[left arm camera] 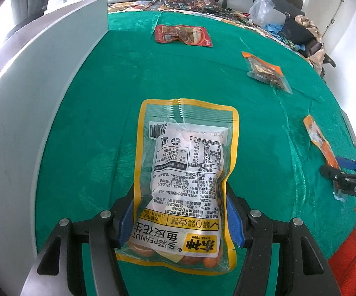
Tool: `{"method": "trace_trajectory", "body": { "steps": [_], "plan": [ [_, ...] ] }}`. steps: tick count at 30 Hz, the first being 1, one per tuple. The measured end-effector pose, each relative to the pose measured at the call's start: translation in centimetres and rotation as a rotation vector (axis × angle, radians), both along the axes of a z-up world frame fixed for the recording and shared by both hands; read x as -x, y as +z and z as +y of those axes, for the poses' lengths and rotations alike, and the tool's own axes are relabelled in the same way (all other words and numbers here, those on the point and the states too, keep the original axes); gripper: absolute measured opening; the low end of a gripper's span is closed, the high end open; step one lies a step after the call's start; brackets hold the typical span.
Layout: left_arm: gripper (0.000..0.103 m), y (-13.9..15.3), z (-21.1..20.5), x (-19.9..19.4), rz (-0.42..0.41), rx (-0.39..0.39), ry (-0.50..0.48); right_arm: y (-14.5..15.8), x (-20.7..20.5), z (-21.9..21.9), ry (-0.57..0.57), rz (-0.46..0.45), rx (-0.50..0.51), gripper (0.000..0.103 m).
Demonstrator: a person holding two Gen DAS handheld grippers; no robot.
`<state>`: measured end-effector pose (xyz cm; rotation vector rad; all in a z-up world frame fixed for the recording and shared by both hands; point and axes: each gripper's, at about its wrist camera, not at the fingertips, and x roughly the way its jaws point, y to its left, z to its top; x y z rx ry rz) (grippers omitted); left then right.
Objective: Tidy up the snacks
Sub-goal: 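Carry both pouches over the white box and open both tools to drop them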
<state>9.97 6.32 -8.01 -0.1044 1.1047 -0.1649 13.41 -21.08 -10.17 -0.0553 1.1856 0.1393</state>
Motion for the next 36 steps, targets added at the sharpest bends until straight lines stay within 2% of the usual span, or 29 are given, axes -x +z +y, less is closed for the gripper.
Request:
{"method": "trace_trajectory", "body": {
  "steps": [3,4,5,6,7,11,16,20,24,28,32,36],
  "plan": [
    [0.061,0.6,-0.2,0.4,-0.009,0.013,-0.008,0.0,-0.8,0.1,-0.009,0.013,0.014,0.084],
    [0.061,0.8,-0.2,0.5,-0.013,0.016,-0.010,0.3,-0.9,-0.1,-0.024,0.018,0.004,0.076],
    [0.061,1.1,-0.2,0.7,-0.020,0.020,-0.013,0.8,-0.8,-0.5,-0.044,0.013,-0.030,0.061],
    [0.061,1.4,-0.2,0.8,-0.024,0.026,-0.014,1.7,-0.5,-1.3,-0.071,-0.008,-0.092,0.054],
    [0.061,1.5,-0.1,0.8,-0.025,0.032,-0.015,2.6,-0.3,-2.1,-0.097,-0.015,-0.149,0.041],
    [0.061,2.5,-0.1,1.1,-0.032,0.070,-0.012,4.1,0.5,-4.5,-0.180,-0.040,-0.333,0.038],
    [0.061,4.4,0.2,1.2,-0.047,0.134,-0.003,4.4,1.8,-7.4,-0.282,-0.050,-0.742,0.038],
    [0.061,6.8,1.4,1.4,-0.063,0.212,0.014,4.9,1.5,-6.4,-0.274,-0.034,-0.885,0.039],
    [0.061,10.6,4.9,1.8,-0.113,0.285,0.059,6.6,0.9,-2.3,-0.210,-0.035,-0.972,0.039],
    [0.061,13.9,10.9,1.7,-0.163,0.283,0.145,10.0,-0.9,3.8,-0.092,-0.039,-1.044,0.039],
    [0.061,15.9,17.8,1.8,-0.217,0.199,0.260,13.1,-3.3,12.3,0.049,-0.013,-1.097,0.039],
    [0.061,15.4,25.0,1.8,-0.211,0.111,0.387,15.3,-4.9,22.5,0.186,0.013,-1.096,0.040]
  ]
}}
